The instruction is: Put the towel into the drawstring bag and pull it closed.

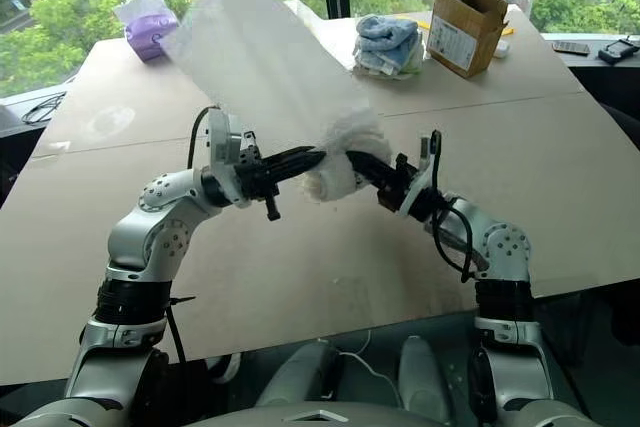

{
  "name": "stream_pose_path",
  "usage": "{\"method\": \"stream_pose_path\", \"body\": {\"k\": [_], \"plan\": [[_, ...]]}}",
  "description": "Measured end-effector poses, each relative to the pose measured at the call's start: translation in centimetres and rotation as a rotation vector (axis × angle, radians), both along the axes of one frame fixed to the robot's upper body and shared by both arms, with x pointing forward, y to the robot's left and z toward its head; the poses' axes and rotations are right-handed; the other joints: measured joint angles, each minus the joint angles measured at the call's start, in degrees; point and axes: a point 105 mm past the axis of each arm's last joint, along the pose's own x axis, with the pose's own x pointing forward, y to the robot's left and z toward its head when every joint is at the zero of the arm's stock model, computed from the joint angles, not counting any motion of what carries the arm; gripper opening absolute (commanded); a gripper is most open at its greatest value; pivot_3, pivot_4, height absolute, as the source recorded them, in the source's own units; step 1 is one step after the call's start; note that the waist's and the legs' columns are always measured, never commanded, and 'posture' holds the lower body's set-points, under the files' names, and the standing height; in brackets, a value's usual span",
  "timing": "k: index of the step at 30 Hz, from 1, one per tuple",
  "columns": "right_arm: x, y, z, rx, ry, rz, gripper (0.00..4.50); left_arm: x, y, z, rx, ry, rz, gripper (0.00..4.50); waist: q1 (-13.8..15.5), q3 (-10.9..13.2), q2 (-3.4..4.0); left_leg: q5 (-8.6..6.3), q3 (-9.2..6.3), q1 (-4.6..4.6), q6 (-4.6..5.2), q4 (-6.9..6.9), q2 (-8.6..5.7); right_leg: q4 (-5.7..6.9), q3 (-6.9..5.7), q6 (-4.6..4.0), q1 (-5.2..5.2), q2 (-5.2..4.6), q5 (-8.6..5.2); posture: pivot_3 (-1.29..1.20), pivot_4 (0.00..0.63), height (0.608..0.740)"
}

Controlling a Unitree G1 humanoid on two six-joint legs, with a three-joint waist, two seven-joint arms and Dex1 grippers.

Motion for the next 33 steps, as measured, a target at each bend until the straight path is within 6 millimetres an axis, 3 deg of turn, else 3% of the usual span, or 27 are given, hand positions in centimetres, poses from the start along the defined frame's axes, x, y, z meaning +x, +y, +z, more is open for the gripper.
{"method": "stream_pose_path", "body": {"k": [9, 16, 20, 22, 25, 28, 31, 33], "plan": [[0.7, 1.1, 1.3, 0.114, 0.029, -0.035, 0.04, -0.4, -0.7, -0.3, 0.009, 0.012, -0.035, 0.00, -0.1, 0.0, 0.03, 0.00, 0.03, 0.01, -0.01, 0.00, 0.02, 0.04, 0.06, 0.00, -0.04, 0.04, 0.00, 0.00, 0.150, 0.740], [-1.2, 3.4, -1.0, -0.409, -0.273, 0.030, 0.04, -0.3, -1.4, 0.4, -0.028, 0.023, -0.057, 0.00, -0.1, 0.0, 0.03, 0.00, 0.04, 0.01, 0.00, 0.02, 0.00, 0.04, 0.04, 0.00, -0.08, 0.06, 0.00, 0.00, 0.150, 0.740], [-2.4, 4.3, -2.0, -0.556, -0.474, 0.078, 0.04, 0.0, -1.7, 1.7, -0.048, -0.002, -0.063, 0.00, -0.2, 0.0, 0.03, 0.00, 0.10, 0.01, 0.00, 0.03, 0.00, 0.04, 0.11, 0.01, -0.06, 0.05, 0.00, 0.00, 0.150, 0.740], [-2.0, 4.2, -2.0, -0.566, -0.509, 0.043, 0.04, 0.1, -1.7, 1.5, -0.047, 0.003, -0.061, 0.00, -0.2, 0.0, 0.01, 0.01, 0.09, 0.01, -0.01, 0.03, 0.01, 0.05, 0.10, 0.01, -0.06, 0.06, 0.00, 0.00, 0.150, 0.740], [0.9, 2.9, -1.3, -0.508, -0.424, -0.129, 0.04, -0.2, -1.8, 1.1, -0.041, 0.010, -0.078, 0.00, -0.1, 0.0, 0.02, 0.05, 0.09, 0.01, -0.08, 0.03, 0.02, 0.09, 0.13, -0.01, -0.07, 0.07, 0.01, 0.00, 0.150, 0.740], [0.8, 2.9, -0.2, -0.487, -0.488, -0.116, 0.04, -0.6, -1.8, 0.3, -0.037, 0.034, -0.096, 0.00, 0.0, 0.0, 0.02, 0.04, 0.03, 0.01, -0.08, -0.01, 0.01, 0.02, 0.08, -0.01, -0.10, 0.06, 0.01, 0.00, 0.150, 0.740], [2.1, 2.7, 0.7, -0.445, -0.464, -0.169, 0.04, -0.7, -2.1, 0.4, -0.039, 0.029, -0.111, 0.00, 0.0, 0.0, 0.06, 0.05, 0.05, 0.00, -0.08, -0.01, 0.01, 0.04, 0.11, -0.01, -0.09, 0.04, 0.01, 0.00, 0.150, 0.740], [0.8, 3.3, 1.2, -0.464, -0.565, -0.083, 0.04, -0.7, -2.1, 0.4, -0.038, 0.029, -0.111, 0.00, 0.0, 0.0, 0.05, 0.04, 0.04, 0.00, -0.08, -0.02, 0.01, 0.01, 0.09, -0.01, -0.08, 0.05, 0.01, 0.00, 0.150, 0.740]]}}
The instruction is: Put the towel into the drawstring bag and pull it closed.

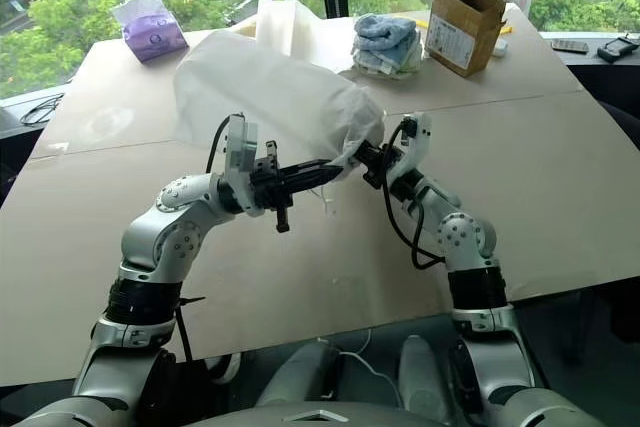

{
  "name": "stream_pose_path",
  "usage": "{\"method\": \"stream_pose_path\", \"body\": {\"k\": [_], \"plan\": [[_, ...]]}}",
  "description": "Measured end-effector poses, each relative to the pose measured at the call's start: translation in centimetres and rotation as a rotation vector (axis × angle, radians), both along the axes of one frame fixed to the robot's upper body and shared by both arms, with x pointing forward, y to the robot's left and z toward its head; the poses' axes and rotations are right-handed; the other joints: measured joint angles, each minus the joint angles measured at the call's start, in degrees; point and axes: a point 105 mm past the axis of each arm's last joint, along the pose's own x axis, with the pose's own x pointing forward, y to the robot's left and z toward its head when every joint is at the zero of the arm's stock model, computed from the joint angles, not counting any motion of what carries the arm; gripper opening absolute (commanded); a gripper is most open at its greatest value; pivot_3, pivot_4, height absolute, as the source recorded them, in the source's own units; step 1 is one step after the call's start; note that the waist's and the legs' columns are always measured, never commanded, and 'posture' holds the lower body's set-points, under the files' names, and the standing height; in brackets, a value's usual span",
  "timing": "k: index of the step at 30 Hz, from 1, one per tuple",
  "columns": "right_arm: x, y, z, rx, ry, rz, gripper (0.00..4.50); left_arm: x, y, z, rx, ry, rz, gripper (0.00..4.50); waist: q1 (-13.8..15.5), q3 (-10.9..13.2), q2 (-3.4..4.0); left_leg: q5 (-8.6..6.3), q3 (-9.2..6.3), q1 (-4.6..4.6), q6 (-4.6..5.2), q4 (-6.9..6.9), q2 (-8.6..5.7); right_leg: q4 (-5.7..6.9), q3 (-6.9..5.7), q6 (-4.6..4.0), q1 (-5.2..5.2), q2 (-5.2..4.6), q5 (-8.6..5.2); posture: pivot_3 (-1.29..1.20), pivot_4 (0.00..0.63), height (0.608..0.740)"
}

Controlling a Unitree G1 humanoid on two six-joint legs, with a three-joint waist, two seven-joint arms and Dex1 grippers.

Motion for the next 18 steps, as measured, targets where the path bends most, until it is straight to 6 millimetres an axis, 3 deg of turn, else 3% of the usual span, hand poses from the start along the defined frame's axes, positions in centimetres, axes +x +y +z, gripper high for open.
{"method": "stream_pose_path", "body": {"k": [3, 6, 9, 12, 15, 18], "plan": [[0.2, 0.2, 0.5, 0.071, 0.017, 0.003, 0.04, 0.0, -0.2, 0.0, 0.003, -0.001, -0.008, 0.00, -0.2, 0.0, 0.00, 0.00, 0.00, 0.00, -0.01, -0.02, 0.02, 0.03, 0.02, 0.00, -0.01, 0.01, 0.00, 0.00, 0.150, 0.740], [-1.0, 0.2, 0.2, -0.021, -0.036, 0.079, 0.04, 0.0, -0.5, 0.0, 0.005, -0.011, -0.008, 0.00, 0.1, 0.0, 0.00, 0.00, -0.03, 0.00, 0.00, 0.01, -0.01, 0.00, -0.02, 0.00, 0.00, 0.00, 0.00, 0.00, 0.150, 0.740], [0.4, -0.5, 0.3, 0.054, 0.031, 0.000, 0.04, 0.2, -0.6, -0.2, 0.017, -0.029, 0.002, 0.00, -0.1, 0.0, 0.01, 0.01, 0.03, 0.02, -0.02, 0.01, 0.01, 0.06, 0.05, -0.01, 0.00, 0.01, 0.01, 0.00, 0.150, 0.740], [-1.8, -0.7, -0.7, -0.104, -0.036, 0.123, 0.04, 0.6, -0.3, -0.8, 0.042, -0.038, 0.023, 0.00, 0.2, 0.0, 0.01, 0.01, -0.05, 0.00, -0.01, 0.00, 0.00, -0.01, -0.04, -0.01, -0.01, 0.00, 0.00, 0.00, 0.150, 0.740], [1.6, -2.1, -1.7, 0.016, 0.132, -0.087, 0.04, 1.6, -0.4, -1.1, 0.096, -0.107, 0.067, 0.00, -0.2, 0.0, 0.02, 0.07, -0.01, 0.05, -0.10, -0.03, -0.01, 0.08, 0.13, -0.08, -0.02, 0.04, 0.06, 0.00, 0.150, 0.740], [0.7, -3.4, -3.5, -0.144, 0.111, -0.081, 0.04, 2.8, 0.0, -1.1, 0.141, -0.183, 0.145, 0.00, 0.5, 0.0, 0.02, 0.06, -0.10, 0.03, -0.08, 0.00, -0.05, 0.02, 0.04, -0.06, -0.05, 0.02, 0.07, 0.00, 0.150, 0.740]]}}
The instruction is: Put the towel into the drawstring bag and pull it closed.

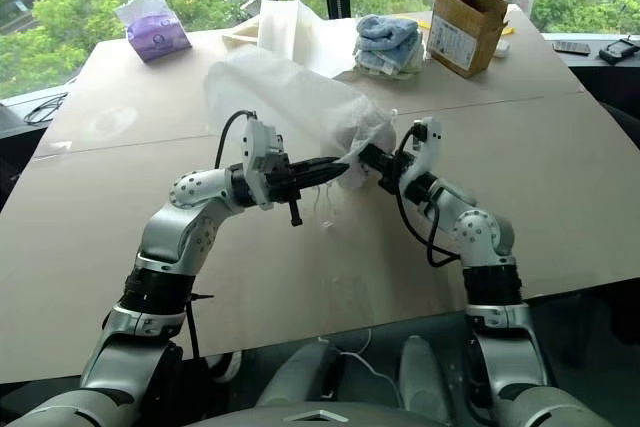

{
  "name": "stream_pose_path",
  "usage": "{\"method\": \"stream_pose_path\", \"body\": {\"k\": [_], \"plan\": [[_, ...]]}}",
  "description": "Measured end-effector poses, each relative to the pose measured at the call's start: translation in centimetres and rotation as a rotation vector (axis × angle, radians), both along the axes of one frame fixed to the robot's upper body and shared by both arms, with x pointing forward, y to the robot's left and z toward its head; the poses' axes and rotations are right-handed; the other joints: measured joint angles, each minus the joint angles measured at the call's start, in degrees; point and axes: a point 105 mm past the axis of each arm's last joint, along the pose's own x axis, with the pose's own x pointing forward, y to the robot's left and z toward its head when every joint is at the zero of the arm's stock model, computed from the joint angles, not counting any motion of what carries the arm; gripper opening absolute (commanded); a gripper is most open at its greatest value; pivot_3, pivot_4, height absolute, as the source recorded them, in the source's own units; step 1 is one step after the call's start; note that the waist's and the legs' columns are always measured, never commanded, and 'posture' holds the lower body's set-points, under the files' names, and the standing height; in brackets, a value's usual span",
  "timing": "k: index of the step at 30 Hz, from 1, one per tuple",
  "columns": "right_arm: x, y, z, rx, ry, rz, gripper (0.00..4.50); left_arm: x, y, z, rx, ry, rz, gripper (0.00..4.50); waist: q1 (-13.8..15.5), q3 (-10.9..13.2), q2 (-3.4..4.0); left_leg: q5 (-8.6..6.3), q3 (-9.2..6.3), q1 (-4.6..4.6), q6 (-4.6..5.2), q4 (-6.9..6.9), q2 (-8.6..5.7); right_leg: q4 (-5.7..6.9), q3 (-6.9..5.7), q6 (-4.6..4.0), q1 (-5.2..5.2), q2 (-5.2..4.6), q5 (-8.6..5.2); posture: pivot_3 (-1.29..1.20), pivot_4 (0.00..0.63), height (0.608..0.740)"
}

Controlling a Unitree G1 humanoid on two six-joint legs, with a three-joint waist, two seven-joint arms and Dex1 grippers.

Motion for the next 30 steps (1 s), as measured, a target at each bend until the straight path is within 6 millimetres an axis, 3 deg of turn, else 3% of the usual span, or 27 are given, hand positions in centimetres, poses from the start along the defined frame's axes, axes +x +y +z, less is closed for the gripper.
{"method": "stream_pose_path", "body": {"k": [3, 6, 11, 15, 23, 27, 30], "plan": [[-0.9, -0.5, -3.5, -0.149, 0.052, -0.020, 0.04, 1.9, 0.6, 0.5, 0.051, -0.095, 0.118, 0.00, -0.2, 0.0, -0.02, 0.00, 0.04, -0.06, 0.00, -0.02, 0.00, 0.01, 0.03, 0.01, -0.03, -0.01, 0.00, 0.00, 0.150, 0.740], [-1.4, -1.1, -4.1, -0.240, 0.012, -0.033, 0.04, 2.7, 0.7, 1.2, 0.061, -0.151, 0.180, 0.00, -0.4, 0.0, -0.05, 0.00, 0.03, -0.04, 0.00, -0.02, 0.00, 0.02, 0.05, 0.02, -0.02, 0.00, 0.01, 0.00, 0.150, 0.740], [-2.7, -2.2, -4.2, -0.252, -0.011, -0.081, 0.04, 3.8, 2.1, 0.5, 0.093, -0.163, 0.284, 0.00, -0.2, 0.0, -0.05, 0.00, 0.01, -0.05, 0.00, 0.00, 0.00, 0.02, 0.05, 0.03, -0.02, -0.01, 0.02, 0.00, 0.150, 0.740], [-3.5, -3.1, -2.4, -0.272, -0.038, -0.081, 0.04, 3.9, 2.8, 1.1, 0.082, -0.185, 0.312, 0.00, -0.3, 0.0, -0.05, 0.00, 0.01, -0.06, 0.00, 0.01, 0.01, 0.03, 0.05, 0.04, -0.02, 0.01, 0.02, 0.00, 0.150, 0.740], [-5.7, -0.2, 3.3, -0.139, -0.079, 0.221, 0.04, 3.7, 3.4, 1.3, 0.129, -0.262, 0.272, 0.00, -0.2, 0.0, -0.06, -0.01, 0.01, -0.06, 0.01, 0.00, 0.02, -0.01, 0.03, 0.04, -0.01, 0.00, 0.02, 0.00, 0.150, 0.740], [-4.6, -2.0, 7.7, 0.097, -0.116, 0.208, 0.04, 4.3, 3.9, 1.5, 0.130, -0.268, 0.283, 0.00, 0.1, 0.0, -0.09, -0.01, -0.02, -0.08, 0.01, 0.02, -0.01, -0.02, 0.00, 0.05, 0.01, -0.02, 0.03, 0.00, 0.150, 0.740], [-3.4, -3.9, 8.9, 0.250, -0.120, 0.120, 0.04, 4.4, 4.1, 1.7, 0.088, -0.250, 0.287, 0.00, -0.1, 0.0, -0.09, -0.01, -0.04, -0.08, 0.01, -0.04, 0.00, 0.00, 0.00, 0.04, -0.03, -0.03, 0.03, 0.00, 0.150, 0.740]]}}
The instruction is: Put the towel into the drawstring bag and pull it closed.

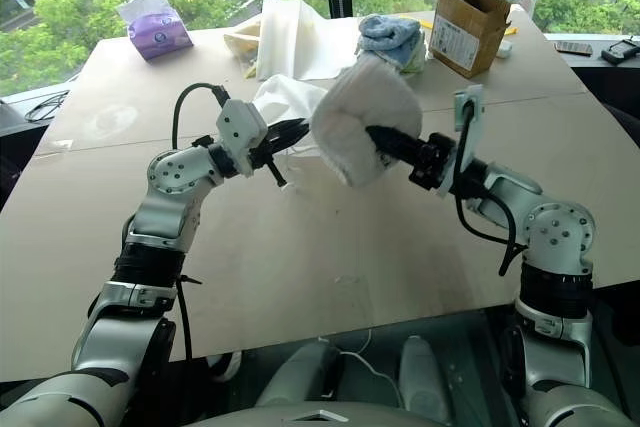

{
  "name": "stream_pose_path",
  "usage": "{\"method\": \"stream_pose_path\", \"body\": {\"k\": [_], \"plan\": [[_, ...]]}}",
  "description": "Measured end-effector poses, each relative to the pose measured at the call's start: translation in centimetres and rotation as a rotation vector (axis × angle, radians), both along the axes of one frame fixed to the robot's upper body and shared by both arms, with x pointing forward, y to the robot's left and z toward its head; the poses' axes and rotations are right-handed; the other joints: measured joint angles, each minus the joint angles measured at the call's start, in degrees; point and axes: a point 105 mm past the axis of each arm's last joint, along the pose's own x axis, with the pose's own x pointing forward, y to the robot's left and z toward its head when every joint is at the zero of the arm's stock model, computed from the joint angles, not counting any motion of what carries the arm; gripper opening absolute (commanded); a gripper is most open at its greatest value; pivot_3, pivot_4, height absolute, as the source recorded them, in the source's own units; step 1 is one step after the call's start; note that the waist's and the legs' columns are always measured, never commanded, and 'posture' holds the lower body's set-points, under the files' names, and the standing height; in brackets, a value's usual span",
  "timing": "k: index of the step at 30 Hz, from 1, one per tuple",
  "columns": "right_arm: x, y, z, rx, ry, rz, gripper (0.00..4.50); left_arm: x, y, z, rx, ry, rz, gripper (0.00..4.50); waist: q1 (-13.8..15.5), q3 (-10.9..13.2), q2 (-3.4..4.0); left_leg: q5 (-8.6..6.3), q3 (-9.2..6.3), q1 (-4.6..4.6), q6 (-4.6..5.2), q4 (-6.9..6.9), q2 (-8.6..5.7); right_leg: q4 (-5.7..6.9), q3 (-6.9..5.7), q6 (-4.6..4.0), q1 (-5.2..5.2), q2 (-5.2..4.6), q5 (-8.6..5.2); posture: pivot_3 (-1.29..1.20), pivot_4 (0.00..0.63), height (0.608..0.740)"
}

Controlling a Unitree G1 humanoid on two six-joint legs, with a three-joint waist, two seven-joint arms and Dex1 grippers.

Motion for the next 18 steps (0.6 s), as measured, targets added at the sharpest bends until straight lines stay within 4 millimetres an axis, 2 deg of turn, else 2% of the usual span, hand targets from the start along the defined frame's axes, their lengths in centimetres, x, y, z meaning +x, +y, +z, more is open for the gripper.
{"method": "stream_pose_path", "body": {"k": [1, 4, 10, 13, 18], "plan": [[0.4, -0.5, 0.1, 0.072, 0.014, -0.033, 0.04, 0.0, 0.1, 0.2, -0.036, 0.015, -0.003, 0.00, -0.1, 0.0, 0.00, 0.00, 0.00, 0.00, 0.00, -0.03, 0.00, 0.02, 0.01, 0.00, -0.04, -0.01, 0.00, 0.00, 0.150, 0.740], [0.9, -0.5, 0.2, 0.173, 0.029, -0.076, 0.04, 0.1, 0.1, 0.3, -0.123, 0.079, -0.014, 0.00, -0.6, 0.0, 0.02, 0.00, 0.08, 0.00, 0.00, -0.06, 0.01, 0.07, 0.12, 0.00, -0.11, -0.01, 0.00, 0.00, 0.150, 0.740], [1.1, 3.0, -2.0, 0.199, 0.089, -0.082, 0.04, 0.2, -0.2, 1.0, -0.312, 0.250, -0.012, 0.00, -1.6, 0.0, 0.02, 0.01, 0.07, -0.01, -0.01, 0.00, 0.01, 0.14, 0.12, 0.00, -0.13, 0.02, 0.00, 0.00, 0.150, 0.740], [1.0, 3.3, -1.6, 0.234, 0.069, -0.092, 0.04, 0.2, -0.2, 1.1, -0.334, 0.288, -0.003, 0.00, -1.6, 0.0, 0.02, 0.01, 0.06, 0.00, -0.01, 0.03, 0.01, 0.15, 0.11, 0.00, -0.12, 0.03, 0.00, 0.00, 0.150, 0.740], [-1.2, 2.8, -1.3, 0.269, 0.026, -0.079, 0.04, 0.7, -0.2, 1.2, -0.359, 0.321, 0.030, 0.00, -1.4, 0.0, 0.02, 0.01, 0.03, -0.01, -0.01, 0.01, 0.00, 0.12, 0.09, 0.00, -0.12, 0.03, 0.00, 0.00, 0.150, 0.740]]}}
